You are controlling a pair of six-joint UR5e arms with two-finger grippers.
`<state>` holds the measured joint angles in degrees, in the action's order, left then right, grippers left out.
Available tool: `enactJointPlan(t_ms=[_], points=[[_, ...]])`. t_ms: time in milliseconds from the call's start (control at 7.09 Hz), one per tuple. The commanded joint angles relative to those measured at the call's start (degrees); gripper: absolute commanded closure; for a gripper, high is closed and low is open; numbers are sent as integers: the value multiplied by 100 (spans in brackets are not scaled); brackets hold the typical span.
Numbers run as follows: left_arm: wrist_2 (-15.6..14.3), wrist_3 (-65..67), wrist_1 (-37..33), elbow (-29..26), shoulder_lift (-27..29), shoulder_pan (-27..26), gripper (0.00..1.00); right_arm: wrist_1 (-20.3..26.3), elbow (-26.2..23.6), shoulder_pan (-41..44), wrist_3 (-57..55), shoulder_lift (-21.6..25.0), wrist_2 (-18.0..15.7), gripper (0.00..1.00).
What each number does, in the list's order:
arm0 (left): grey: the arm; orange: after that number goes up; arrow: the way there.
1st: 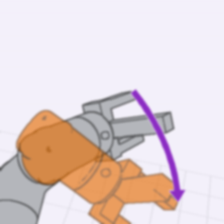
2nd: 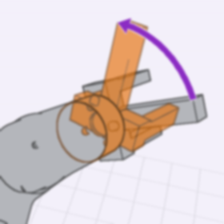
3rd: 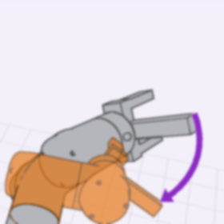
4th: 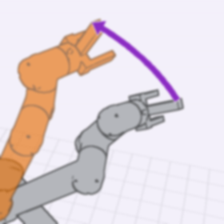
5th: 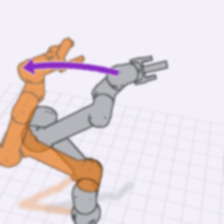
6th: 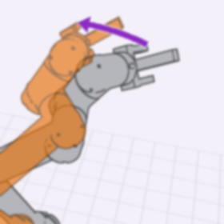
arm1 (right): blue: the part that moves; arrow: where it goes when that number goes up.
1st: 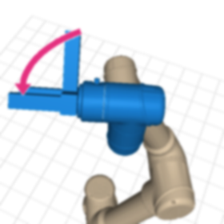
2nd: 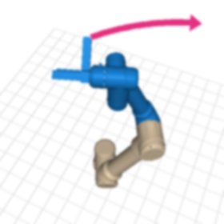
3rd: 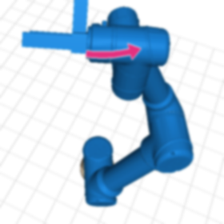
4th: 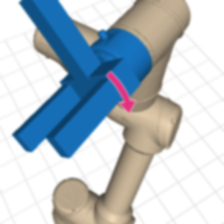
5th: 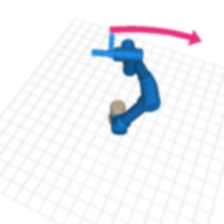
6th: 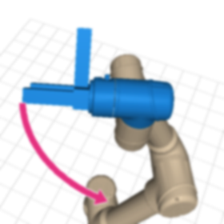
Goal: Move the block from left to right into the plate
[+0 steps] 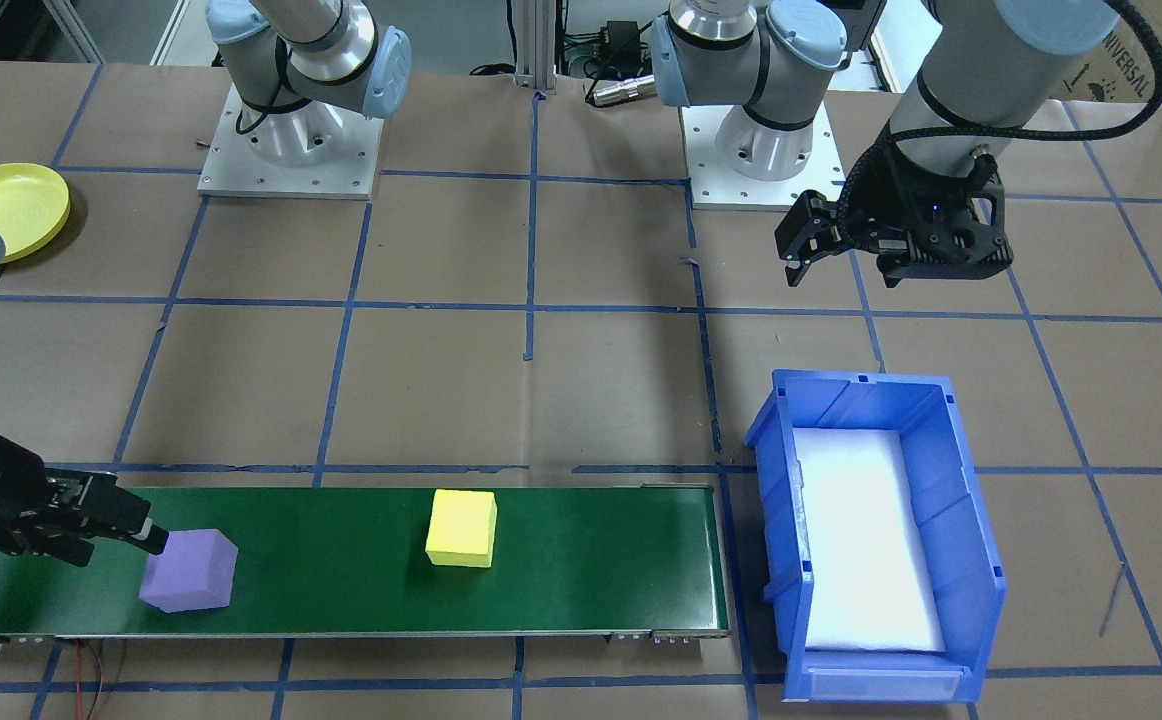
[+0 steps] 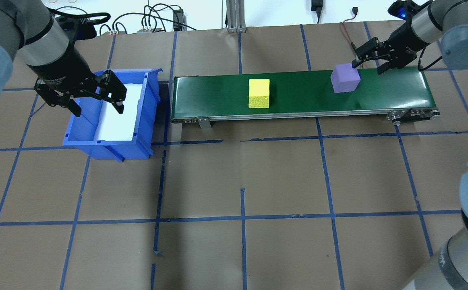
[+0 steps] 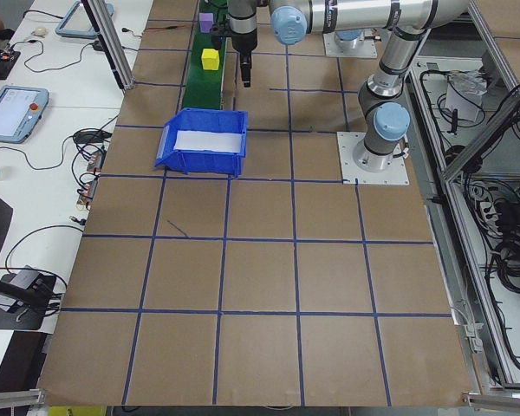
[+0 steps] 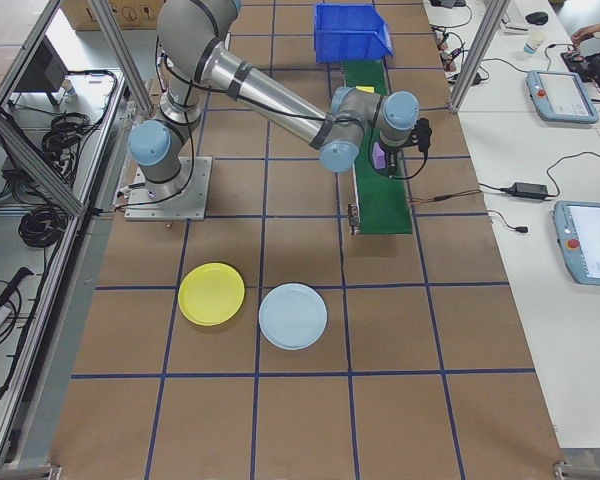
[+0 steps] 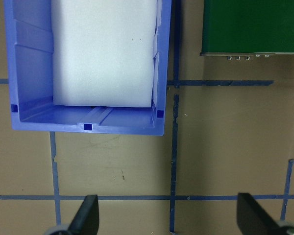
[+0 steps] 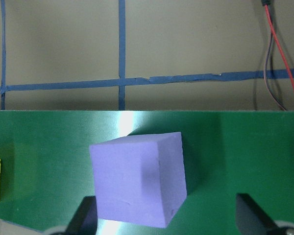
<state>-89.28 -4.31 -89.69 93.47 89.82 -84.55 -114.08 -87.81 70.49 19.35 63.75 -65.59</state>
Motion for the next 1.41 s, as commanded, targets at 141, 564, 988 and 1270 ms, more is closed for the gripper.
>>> enactJointPlan(t_ms=[141, 564, 988, 1270], points=[[16, -8, 21, 31, 0, 0, 0, -411, -148, 26, 16, 14, -460, 0], [16, 0, 21, 39, 0, 0, 0, -422, -210, 26, -2, -38, -542, 0], [16, 0, 13, 48, 0, 9, 0, -570, -184, 9, 7, -118, -883, 29], [16, 0, 13, 48, 0, 9, 0, -958, -97, 0, 33, -30, -1857, 61]])
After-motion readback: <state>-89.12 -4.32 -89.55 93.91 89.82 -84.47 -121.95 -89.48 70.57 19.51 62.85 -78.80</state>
